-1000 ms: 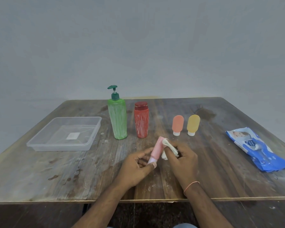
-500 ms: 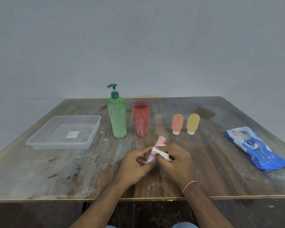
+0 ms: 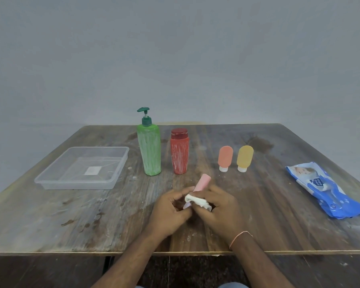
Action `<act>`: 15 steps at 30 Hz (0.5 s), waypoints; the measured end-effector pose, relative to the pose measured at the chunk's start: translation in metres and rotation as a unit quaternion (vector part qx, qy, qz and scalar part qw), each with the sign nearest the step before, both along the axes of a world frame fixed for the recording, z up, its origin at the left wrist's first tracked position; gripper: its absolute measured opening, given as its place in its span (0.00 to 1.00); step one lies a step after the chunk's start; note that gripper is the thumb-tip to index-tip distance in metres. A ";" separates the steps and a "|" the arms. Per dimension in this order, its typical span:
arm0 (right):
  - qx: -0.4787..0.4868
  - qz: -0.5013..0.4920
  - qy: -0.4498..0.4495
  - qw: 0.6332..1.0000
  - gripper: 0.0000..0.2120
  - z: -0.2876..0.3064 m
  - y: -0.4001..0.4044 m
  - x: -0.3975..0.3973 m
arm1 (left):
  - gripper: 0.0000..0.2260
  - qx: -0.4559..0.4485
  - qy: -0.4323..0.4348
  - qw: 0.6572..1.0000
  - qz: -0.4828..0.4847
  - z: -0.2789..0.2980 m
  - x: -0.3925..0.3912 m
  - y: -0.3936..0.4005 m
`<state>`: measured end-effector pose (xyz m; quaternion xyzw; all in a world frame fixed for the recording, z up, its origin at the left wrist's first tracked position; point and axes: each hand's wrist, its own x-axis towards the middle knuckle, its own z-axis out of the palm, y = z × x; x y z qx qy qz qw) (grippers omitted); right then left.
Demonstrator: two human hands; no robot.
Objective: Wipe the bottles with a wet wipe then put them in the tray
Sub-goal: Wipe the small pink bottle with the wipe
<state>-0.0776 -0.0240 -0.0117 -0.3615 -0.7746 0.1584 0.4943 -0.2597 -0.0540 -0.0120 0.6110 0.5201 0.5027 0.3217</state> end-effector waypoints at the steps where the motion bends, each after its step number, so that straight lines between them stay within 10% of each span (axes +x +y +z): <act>1: 0.000 -0.011 0.006 1.000 0.13 0.000 0.000 0.000 | 0.21 -0.003 -0.003 1.000 -0.003 0.000 0.000 0.000; 6: -0.022 -0.163 0.065 0.984 0.19 -0.006 0.016 0.007 | 0.24 -0.025 0.016 1.000 -0.003 -0.002 0.001 0.000; 15: -0.005 0.006 -0.030 1.000 0.13 -0.004 0.004 0.001 | 0.25 -0.018 -0.046 0.999 -0.002 0.003 0.001 0.000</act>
